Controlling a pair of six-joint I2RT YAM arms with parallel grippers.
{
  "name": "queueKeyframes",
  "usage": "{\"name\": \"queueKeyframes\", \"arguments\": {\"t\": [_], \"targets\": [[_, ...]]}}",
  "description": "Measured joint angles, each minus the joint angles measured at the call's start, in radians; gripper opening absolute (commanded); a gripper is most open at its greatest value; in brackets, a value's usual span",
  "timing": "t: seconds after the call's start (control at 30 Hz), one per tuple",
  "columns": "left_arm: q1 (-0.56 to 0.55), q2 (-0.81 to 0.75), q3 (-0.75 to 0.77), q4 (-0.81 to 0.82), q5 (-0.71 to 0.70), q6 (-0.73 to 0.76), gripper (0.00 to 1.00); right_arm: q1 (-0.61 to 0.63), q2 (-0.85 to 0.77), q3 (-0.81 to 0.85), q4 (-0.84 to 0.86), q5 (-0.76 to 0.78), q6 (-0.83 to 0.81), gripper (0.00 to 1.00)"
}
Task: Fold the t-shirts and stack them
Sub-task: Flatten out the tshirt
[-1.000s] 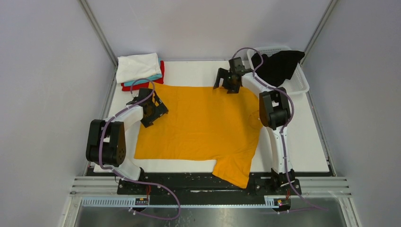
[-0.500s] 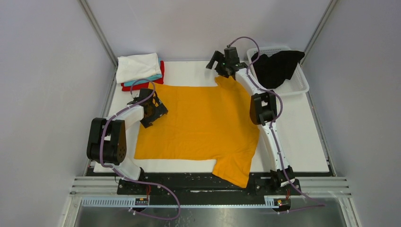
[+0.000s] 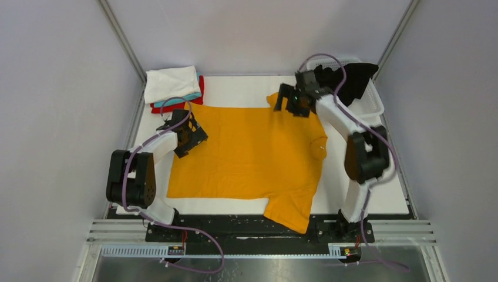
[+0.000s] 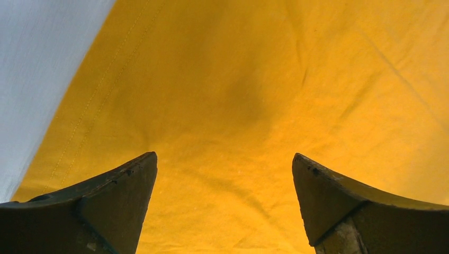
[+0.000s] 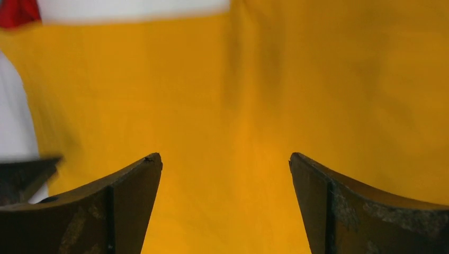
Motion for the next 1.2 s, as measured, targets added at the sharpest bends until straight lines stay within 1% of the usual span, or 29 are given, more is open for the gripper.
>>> {"name": "queueKeyframes", "arguments": {"t": [0.1, 0.2, 0.27, 0.3, 0.33, 0.37, 0.4, 0.47, 0.53, 0.63, 0.73, 0.77, 0.83, 0.87, 0.97, 1.03, 1.1, 1.2], "targets": [[0.0, -0.027, 0.0, 0.005, 0.007, 0.0, 0.99, 0.001, -0.396, -0.379, -0.023, 0.079, -0.01, 1.0], [0.0, -0.041, 0.0, 0.011, 0.021, 0.0, 0.99, 0.001, -0.721, -0.646, -0.033, 0.172, 0.003, 1.0], [0.0, -0.041, 0.0, 0.011, 0.033, 0.0, 0.99, -0.008, -0.864, -0.79, -0.07, 0.237, 0.027, 0.96], [0.0, -0.041, -0.002, 0.012, 0.039, 0.0, 0.99, -0.018, -0.911, -0.851, -0.088, 0.262, 0.042, 0.94], [0.0, -0.041, -0.003, 0.012, 0.045, 0.0, 0.99, -0.032, -0.936, -0.905, -0.107, 0.285, 0.054, 0.89], [0.0, -0.041, -0.006, 0.013, 0.051, 0.0, 0.99, -0.05, -0.948, -0.949, -0.123, 0.305, 0.066, 0.83], [0.0, -0.041, -0.008, 0.013, 0.055, 0.0, 0.99, -0.065, -0.94, -0.98, -0.135, 0.316, 0.074, 0.79], [0.0, -0.041, -0.011, 0.014, 0.064, 0.0, 0.99, -0.091, -0.908, -1.038, -0.156, 0.333, 0.089, 0.75], [0.0, -0.041, -0.011, 0.012, 0.067, 0.0, 0.99, -0.097, -0.879, -1.068, -0.159, 0.323, 0.098, 0.7], [0.0, -0.042, -0.011, 0.011, 0.067, 0.0, 0.99, -0.097, -0.818, -1.082, -0.134, 0.284, 0.108, 0.56], [0.0, -0.044, -0.011, 0.011, 0.066, 0.0, 0.99, -0.097, -0.753, -1.093, -0.085, 0.239, 0.123, 0.31], [0.0, -0.045, -0.011, 0.011, 0.066, 0.0, 0.99, -0.097, -0.74, -1.097, -0.073, 0.227, 0.128, 0.2], [0.0, -0.046, -0.011, 0.011, 0.066, 0.0, 0.99, -0.097, -0.731, -1.098, -0.053, 0.213, 0.132, 0.05], [0.0, -0.047, -0.011, 0.011, 0.066, 0.0, 0.99, -0.097, -0.73, -1.098, -0.049, 0.209, 0.14, 0.0], [0.0, -0.05, -0.011, 0.011, 0.066, 0.0, 0.99, -0.092, -0.73, -1.095, -0.056, 0.206, 0.151, 0.0], [0.0, -0.05, -0.011, 0.01, 0.065, 0.0, 0.99, -0.071, -0.73, -1.072, -0.101, 0.227, 0.155, 0.0], [0.0, -0.05, -0.011, 0.01, 0.064, 0.0, 0.99, -0.026, -0.729, -1.027, -0.161, 0.259, 0.167, 0.02], [0.0, -0.05, -0.011, 0.01, 0.063, 0.0, 0.99, 0.066, -0.698, -0.911, -0.262, 0.322, 0.197, 0.04]]}}
